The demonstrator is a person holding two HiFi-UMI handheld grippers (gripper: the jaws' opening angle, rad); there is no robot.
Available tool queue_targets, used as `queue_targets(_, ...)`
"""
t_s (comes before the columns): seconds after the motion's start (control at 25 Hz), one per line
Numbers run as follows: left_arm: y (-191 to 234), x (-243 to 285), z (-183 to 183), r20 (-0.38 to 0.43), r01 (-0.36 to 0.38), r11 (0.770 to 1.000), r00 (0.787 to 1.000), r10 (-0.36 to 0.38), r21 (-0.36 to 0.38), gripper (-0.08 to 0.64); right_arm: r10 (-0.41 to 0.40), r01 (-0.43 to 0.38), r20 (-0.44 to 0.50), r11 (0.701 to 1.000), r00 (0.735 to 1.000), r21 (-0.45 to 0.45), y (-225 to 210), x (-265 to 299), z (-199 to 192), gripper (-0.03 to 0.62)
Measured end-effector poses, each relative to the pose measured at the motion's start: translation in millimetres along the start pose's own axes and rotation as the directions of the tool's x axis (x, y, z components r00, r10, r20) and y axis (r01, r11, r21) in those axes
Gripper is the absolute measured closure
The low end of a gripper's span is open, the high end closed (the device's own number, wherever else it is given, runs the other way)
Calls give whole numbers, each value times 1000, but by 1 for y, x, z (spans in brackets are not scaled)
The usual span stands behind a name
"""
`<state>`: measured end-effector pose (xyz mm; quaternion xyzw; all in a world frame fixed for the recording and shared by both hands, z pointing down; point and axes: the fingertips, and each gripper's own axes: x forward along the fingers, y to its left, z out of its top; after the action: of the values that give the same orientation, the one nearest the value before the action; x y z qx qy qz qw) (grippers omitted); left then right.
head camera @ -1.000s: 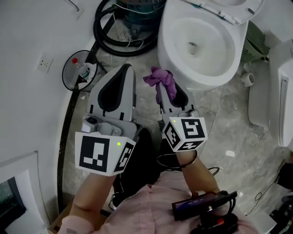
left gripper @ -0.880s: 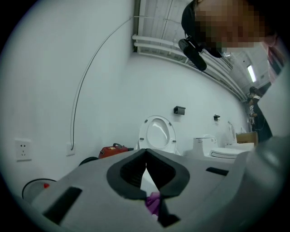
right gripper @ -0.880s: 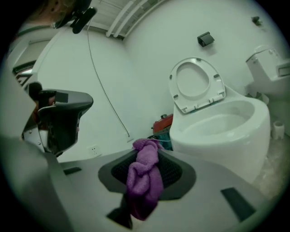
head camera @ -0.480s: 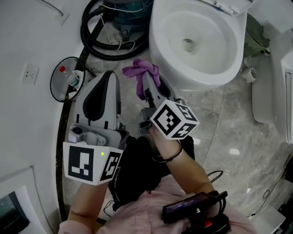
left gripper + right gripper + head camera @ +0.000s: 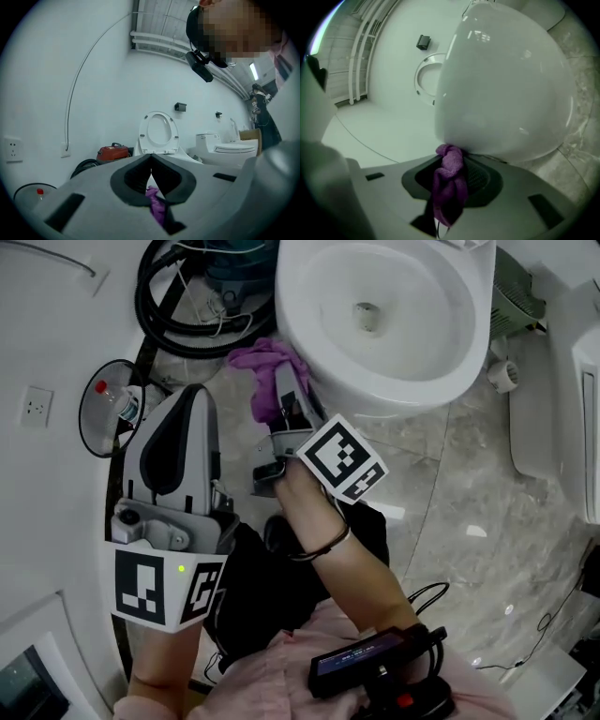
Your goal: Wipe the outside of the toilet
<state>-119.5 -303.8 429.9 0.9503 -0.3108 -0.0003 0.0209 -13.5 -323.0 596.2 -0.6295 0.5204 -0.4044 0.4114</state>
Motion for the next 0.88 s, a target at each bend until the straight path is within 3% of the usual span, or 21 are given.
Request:
queue_targets(0.44,-12,14,-19,-14,35,999,999,-35,-4,552,18,-17,-18,999,1000,50,-8,-13,3,480)
queue_targets(0.88,-29,25,-24,-11,56,998,998,-56,-2,552,28,-24,-108,999,994,40,-12,-46,17,482)
